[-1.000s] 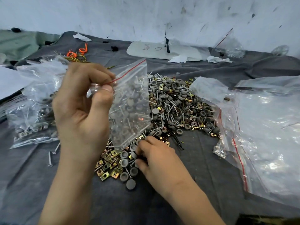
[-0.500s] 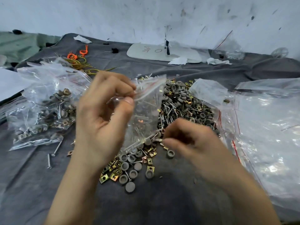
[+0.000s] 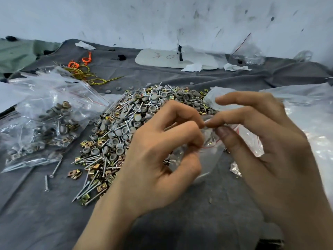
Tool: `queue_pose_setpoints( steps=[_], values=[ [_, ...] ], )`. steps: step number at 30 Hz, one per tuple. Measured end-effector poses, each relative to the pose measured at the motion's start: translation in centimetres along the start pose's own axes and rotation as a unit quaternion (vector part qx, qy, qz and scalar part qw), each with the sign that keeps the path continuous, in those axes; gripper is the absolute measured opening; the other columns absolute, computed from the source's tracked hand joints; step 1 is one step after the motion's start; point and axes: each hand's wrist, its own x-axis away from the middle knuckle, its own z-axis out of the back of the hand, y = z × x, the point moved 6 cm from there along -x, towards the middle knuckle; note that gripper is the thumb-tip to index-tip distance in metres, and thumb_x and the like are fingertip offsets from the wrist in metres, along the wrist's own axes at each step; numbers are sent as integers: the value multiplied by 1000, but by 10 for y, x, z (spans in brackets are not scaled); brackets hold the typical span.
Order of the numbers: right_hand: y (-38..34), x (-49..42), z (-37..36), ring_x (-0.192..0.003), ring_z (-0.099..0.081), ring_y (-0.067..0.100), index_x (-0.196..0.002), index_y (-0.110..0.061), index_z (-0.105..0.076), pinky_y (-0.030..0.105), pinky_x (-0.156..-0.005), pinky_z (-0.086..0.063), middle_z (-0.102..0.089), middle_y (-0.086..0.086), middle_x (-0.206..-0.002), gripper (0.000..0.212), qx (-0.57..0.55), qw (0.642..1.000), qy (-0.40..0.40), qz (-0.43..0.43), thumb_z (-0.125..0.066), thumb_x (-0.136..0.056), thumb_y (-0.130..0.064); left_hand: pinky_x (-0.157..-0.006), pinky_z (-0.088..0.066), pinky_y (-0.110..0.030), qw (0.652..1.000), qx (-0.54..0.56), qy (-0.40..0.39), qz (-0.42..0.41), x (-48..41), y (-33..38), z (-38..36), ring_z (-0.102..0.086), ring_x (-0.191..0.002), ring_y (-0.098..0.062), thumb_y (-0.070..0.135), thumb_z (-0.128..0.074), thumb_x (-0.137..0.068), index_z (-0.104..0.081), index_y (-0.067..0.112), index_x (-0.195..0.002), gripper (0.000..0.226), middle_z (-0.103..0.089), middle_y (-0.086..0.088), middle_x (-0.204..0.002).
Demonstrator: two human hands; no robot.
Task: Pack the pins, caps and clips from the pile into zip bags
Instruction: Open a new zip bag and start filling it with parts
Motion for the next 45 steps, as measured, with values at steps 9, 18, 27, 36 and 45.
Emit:
queue_pose_setpoints(
  steps=[9,18,27,36,45],
  values=[
    [63,13,-18,-67,-59,-5,-79,-32,-65,3,-56,-39,-66,-18,-75,17,-106,962,-16,-252,-69,-86,-17,-83,-46,-32,990,9,136,47,3,-26,33,-58,-96,-13,14,-47,-87,-54,24,-82,14,-58,2,-98],
    [70,41,-117,-77,-55,8,-87,-30,-63,25,-75,-47,-52,-15,-75,12,32,905,-354,-232,-73,-83,-23,-88,-41,-30,974,-19,213,77,17,-51,65,-55,-100,-22,9,-44,-92,-50,9,-95,6,-56,-11,-104],
    [69,27,-81,-60,-56,1,-76,-23,-65,10,-53,-40,-66,-9,-71,11,-132,936,-208,-249,-74,-80,-17,-86,-46,-25,985,11,157,69,12,-38,60,-61,-98,-16,13,-46,-93,-55,11,-92,9,-61,1,-102],
    [29,5,8,-86,-63,8,-87,-28,-65,16,-75,-49,-68,-6,-90,10,-299,948,30,-106,-66,-80,-20,-83,-46,-27,998,42,-36,26,1,-6,7,-59,-98,-15,12,-49,-90,-62,8,-88,14,-60,-5,-101],
    [20,2,15,-105,-58,13,-92,-14,-68,17,-84,-39,-61,2,-104,12,-81,996,-11,-40,-62,-82,-10,-84,-41,-16,997,30,-66,2,1,6,-14,-55,-94,-7,9,-48,-93,-63,10,-91,15,-55,-6,-107]
  ],
)
